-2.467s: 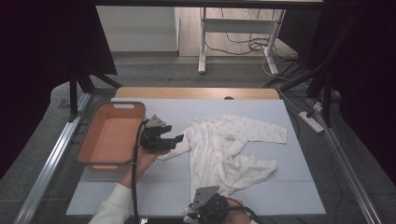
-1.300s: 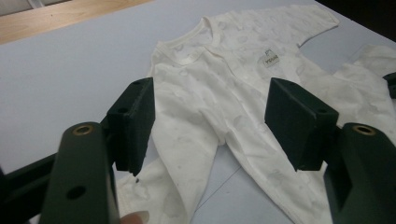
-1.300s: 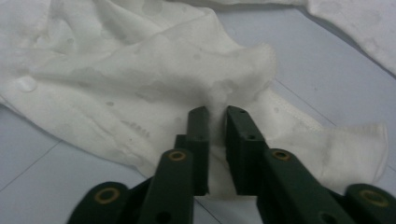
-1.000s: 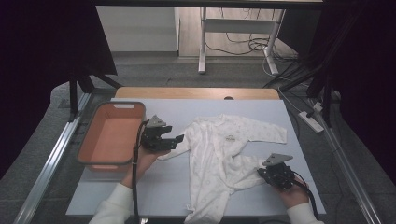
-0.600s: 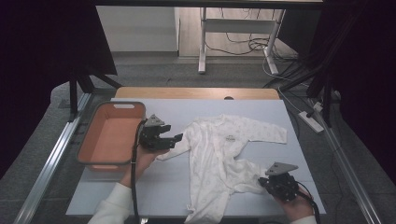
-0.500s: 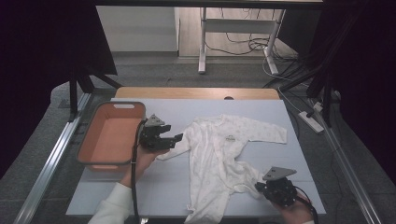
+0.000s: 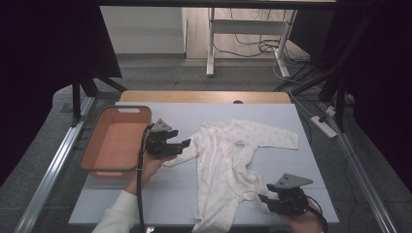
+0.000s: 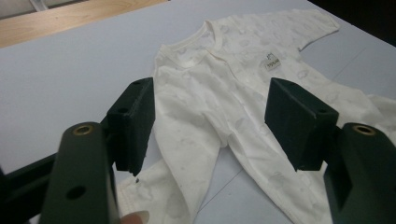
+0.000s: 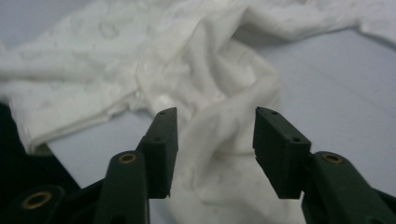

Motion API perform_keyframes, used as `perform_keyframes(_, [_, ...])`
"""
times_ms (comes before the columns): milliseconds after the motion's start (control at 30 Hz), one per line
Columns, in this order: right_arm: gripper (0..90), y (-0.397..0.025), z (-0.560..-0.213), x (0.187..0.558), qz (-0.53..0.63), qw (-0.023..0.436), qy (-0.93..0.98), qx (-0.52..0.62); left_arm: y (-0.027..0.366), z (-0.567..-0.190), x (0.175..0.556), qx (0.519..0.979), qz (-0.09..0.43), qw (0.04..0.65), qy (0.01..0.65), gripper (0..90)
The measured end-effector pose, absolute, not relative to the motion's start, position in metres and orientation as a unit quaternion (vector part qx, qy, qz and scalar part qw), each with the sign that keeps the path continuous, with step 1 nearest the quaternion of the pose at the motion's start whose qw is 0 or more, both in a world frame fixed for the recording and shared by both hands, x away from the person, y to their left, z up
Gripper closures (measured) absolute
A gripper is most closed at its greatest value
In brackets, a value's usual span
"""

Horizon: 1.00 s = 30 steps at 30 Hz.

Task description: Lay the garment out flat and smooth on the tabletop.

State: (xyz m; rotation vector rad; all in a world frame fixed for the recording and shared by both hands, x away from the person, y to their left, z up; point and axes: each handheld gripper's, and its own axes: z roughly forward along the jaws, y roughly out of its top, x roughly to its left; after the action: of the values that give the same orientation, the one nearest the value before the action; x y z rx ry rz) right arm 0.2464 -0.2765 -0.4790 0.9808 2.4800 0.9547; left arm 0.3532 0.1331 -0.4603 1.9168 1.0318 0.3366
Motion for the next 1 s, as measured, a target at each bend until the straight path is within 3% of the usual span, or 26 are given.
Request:
perform_keyframes(400, [43.3, -0.264, -0.472, 0.302, 0.352, 0.164, 0.850, 0.355, 0.131, -0.458, 0.351, 0.777, 0.138, 0.454, 0.414, 34.2])
perform_keyframes(500, [43.3, -0.257, -0.479, 0.330, 0.341, 0.163, 0.852, 0.363, 0.132, -0.459, 0.351, 0.776, 0.136, 0.454, 0.416, 34.2])
perform_keyframes(767, [42.3, -0.256, -0.495, 0.352, 0.310, 0.156, 0.861, 0.372, 0.131, -0.461, 0.350, 0.779, 0.137, 0.449, 0.416, 34.2])
perform_keyframes(1000, [52.4, -0.268, -0.506, 0.349, 0.298, 0.155, 0.864, 0.375, 0.129, -0.462, 0.350, 0.781, 0.139, 0.445, 0.416, 34.2])
